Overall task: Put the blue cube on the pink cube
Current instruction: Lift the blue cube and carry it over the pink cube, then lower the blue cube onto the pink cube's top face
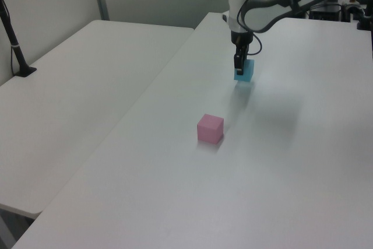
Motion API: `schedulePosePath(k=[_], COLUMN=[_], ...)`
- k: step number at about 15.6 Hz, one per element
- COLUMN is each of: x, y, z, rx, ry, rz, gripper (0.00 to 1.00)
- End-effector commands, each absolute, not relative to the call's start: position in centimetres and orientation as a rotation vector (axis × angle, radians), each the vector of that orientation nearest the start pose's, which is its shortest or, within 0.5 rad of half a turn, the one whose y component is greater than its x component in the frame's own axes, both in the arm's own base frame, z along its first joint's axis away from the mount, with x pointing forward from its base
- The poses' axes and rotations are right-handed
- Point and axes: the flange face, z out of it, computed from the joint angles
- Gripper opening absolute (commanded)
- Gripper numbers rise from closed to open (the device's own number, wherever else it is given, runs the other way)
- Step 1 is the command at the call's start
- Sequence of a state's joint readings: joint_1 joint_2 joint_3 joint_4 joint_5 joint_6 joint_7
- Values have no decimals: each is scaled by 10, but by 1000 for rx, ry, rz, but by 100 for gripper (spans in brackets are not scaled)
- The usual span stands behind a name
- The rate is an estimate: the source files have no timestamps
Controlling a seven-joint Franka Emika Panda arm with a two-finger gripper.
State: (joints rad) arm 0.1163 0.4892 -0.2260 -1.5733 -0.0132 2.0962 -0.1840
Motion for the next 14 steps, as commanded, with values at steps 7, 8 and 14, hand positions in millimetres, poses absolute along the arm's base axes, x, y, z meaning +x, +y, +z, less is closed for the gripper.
schedulePosePath(k=[7,8,14], x=[663,660,656], y=[163,182,238], z=[435,431,404], rx=[-3163,-3165,-3188], ry=[-107,-101,-96], rz=[-182,-179,-167], gripper=[27,27,28])
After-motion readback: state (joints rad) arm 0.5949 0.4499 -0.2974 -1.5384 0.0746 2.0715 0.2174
